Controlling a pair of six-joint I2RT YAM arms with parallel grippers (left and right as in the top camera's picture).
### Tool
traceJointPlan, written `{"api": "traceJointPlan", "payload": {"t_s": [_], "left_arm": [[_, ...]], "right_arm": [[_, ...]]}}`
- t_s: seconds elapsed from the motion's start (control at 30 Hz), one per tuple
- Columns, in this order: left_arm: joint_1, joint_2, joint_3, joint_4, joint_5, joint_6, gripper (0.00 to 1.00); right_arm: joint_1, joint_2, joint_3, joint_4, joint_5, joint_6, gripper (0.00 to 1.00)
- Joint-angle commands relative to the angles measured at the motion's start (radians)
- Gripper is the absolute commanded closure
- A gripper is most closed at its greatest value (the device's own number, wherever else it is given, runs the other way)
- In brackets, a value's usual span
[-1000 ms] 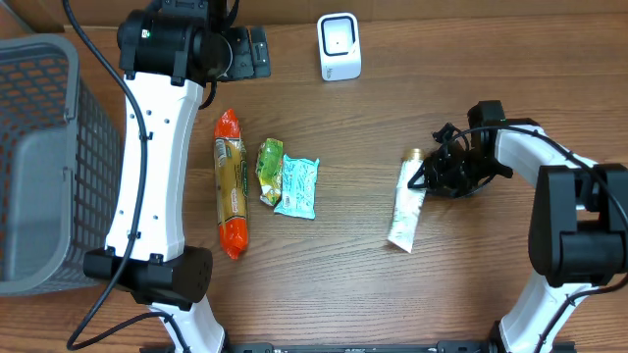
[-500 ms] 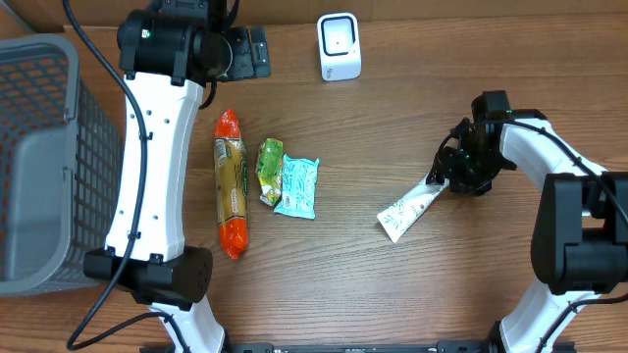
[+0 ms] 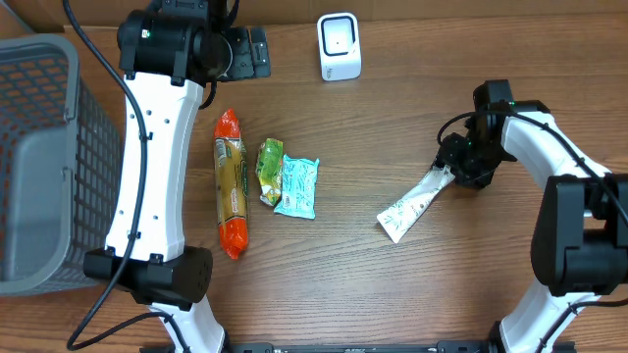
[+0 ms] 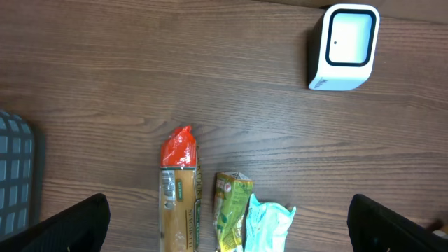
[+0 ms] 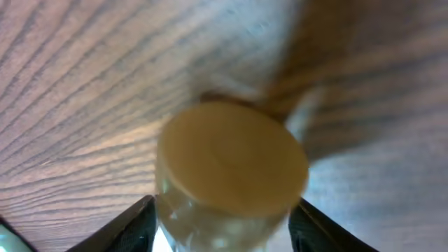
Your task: Scan the item barcode
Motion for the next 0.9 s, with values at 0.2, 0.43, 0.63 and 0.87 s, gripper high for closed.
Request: {"api": "traceJointPlan", "payload": {"t_s": [0.2,0.43,0.63,0.87], "left_arm": [[0.004,0.002,0.000,0.001,-0.013,0.008,0.01],[0.004,0.002,0.000,0.001,-0.013,0.008,0.00],[0.004,0.002,0.000,0.000,-0.013,0.008,0.00],[0.004,0.002,0.000,0.000,-0.013,0.008,0.00]], "right_arm": [[0.166,-0.190,0.064,-0.117,0.057,0.106,0.16],[0.404,-0.134,0.045,-0.082,0.276,0.213,0.07],[0.497,-0.031,0.046,-0.067,0.343,0.174,0.04],[0.501,-0.015,0.046,-0.161,0.362,0.163,0.13]]}}
